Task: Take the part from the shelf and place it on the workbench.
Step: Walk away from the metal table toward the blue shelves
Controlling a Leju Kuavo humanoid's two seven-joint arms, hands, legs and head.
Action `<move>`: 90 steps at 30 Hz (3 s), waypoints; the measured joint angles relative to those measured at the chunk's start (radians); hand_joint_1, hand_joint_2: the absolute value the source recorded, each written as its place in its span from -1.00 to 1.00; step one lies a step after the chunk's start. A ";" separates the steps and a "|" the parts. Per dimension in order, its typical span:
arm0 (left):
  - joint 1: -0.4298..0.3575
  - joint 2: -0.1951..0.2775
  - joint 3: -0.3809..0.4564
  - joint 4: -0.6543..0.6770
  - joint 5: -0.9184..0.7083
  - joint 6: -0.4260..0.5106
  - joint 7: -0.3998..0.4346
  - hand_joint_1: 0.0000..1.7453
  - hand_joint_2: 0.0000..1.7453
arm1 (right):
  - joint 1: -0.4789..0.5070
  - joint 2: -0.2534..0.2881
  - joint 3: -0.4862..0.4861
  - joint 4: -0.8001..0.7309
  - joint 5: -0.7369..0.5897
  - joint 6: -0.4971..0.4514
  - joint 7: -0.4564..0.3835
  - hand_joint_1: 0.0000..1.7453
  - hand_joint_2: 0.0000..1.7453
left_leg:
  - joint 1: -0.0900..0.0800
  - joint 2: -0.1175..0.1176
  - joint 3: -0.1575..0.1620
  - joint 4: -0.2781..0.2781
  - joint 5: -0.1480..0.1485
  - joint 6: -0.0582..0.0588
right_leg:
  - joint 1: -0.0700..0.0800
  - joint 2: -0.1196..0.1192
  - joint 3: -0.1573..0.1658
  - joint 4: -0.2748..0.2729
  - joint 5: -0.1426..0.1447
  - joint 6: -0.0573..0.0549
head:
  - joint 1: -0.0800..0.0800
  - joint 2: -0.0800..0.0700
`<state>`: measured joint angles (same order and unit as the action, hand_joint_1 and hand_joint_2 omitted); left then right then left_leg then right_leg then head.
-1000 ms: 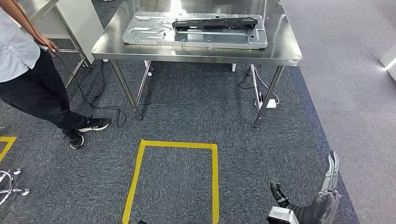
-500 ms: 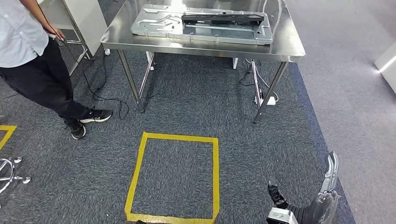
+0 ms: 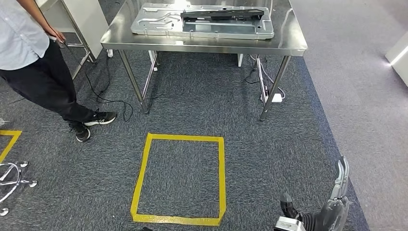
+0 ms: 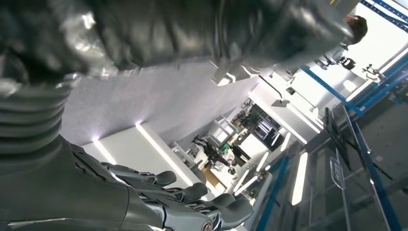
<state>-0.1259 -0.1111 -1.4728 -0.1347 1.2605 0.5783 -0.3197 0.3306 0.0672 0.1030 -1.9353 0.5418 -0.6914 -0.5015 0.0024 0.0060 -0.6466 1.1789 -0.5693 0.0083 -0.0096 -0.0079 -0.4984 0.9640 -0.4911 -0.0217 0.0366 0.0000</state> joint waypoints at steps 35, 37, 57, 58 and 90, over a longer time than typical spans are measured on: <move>0.005 -0.002 -0.041 0.000 0.035 0.003 0.014 -1.00 -1.00 | -0.256 0.120 -0.781 1.027 -0.122 0.497 -0.090 -1.00 -1.00 | 0.011 -0.006 0.036 0.021 0.002 -0.005 | -0.001 0.062 -0.063 0.042 0.026 0.006 | 0.002 0.000; 0.004 -0.002 -0.046 0.000 0.036 0.003 0.018 -1.00 -1.00 | -0.289 0.103 -0.863 1.183 -0.105 0.481 -0.036 -1.00 -1.00 | 0.012 -0.047 0.094 -0.108 0.057 0.004 | 0.000 0.083 -0.066 0.050 0.023 0.012 | 0.002 0.000; -0.004 -0.006 -0.074 0.000 0.035 0.000 0.029 -1.00 -1.00 | -0.363 0.109 -1.088 1.654 -0.048 0.429 0.350 -1.00 -1.00 | 0.009 0.096 0.138 -0.174 0.057 -0.001 | -0.008 -0.025 -0.068 0.054 0.017 0.035 | 0.008 0.000; -0.006 -0.007 -0.074 0.000 0.035 0.000 0.029 -1.00 -1.00 | -0.364 0.110 -1.091 1.656 -0.048 0.429 0.350 -1.00 -1.00 | 0.012 0.081 0.134 -0.158 0.043 -0.005 | -0.010 -0.017 -0.067 0.050 0.021 0.026 | 0.008 0.000; -0.002 0.002 -0.075 0.001 0.047 -0.002 0.024 -1.00 -1.00 | -0.378 0.141 -1.091 1.682 0.034 0.434 0.322 -1.00 -1.00 | 0.017 0.049 0.124 -0.103 -0.005 -0.013 | -0.012 -0.007 -0.082 0.061 0.027 0.012 | 0.010 0.000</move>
<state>-0.1276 -0.1087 -1.5476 -0.1339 1.3070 0.5764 -0.2959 -0.0474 0.2085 -0.9881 -0.2528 0.5760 -0.2576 -0.1794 0.0191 0.0546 -0.5226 1.0756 -0.5740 -0.0049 -0.0215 -0.0153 -0.5806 1.0252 -0.4638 -0.0095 0.0467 0.0000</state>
